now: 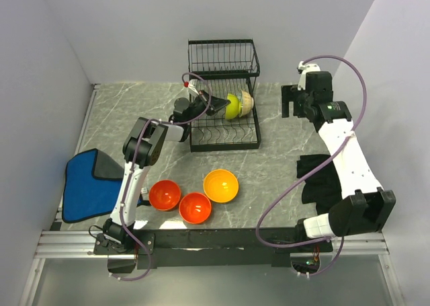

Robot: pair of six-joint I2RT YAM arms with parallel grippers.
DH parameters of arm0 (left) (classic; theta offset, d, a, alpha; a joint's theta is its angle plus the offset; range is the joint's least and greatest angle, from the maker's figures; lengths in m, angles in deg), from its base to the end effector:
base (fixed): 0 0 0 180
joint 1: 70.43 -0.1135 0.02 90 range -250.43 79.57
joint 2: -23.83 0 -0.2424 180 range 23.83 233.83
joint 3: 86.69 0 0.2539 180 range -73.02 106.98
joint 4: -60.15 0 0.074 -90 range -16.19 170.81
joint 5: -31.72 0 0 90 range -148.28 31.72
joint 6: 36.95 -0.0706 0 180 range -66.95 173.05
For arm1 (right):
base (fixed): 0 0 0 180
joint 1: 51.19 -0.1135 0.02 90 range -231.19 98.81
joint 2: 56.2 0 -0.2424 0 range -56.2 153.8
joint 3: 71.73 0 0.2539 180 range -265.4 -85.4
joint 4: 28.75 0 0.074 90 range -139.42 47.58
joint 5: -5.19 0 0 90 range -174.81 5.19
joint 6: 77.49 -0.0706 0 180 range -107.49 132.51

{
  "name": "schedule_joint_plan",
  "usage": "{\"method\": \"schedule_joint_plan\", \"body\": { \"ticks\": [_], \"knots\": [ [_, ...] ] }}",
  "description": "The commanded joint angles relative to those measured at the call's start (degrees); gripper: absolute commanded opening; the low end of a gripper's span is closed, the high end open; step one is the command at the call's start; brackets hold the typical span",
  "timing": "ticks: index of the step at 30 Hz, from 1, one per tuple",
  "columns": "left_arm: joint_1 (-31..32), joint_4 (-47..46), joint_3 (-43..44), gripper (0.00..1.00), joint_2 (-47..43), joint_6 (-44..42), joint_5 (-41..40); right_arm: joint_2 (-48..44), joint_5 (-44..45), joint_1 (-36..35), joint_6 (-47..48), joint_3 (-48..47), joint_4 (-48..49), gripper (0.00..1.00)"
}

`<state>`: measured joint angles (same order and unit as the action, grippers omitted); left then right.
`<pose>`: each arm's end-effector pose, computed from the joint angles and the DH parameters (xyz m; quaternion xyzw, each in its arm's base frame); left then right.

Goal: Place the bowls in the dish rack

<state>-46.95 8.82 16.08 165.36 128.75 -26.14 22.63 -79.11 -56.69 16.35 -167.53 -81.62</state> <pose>0.4788 -0.2489 0.1345 -0.0706 0.6347 -0.6831 0.3542 0.3319 0.0249 0.3408 -0.0499 0.8884 -0.0377 0.4548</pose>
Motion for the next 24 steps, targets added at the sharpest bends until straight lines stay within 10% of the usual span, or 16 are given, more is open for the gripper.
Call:
{"method": "schedule_joint_plan", "body": {
  "ticks": [1, 24],
  "knots": [
    [-0.19, -1.01, 0.82, 0.01, 1.29, 1.82, -0.67, 0.80, 2.65, -2.06, 1.79, -3.74, 0.26, 1.00],
    [-3.10, -0.67, -2.27, 0.07, 0.58, -3.36, -0.58, 1.50, 3.10, -5.23, 0.73, -2.16, 1.85, 1.00]
  ]
}}
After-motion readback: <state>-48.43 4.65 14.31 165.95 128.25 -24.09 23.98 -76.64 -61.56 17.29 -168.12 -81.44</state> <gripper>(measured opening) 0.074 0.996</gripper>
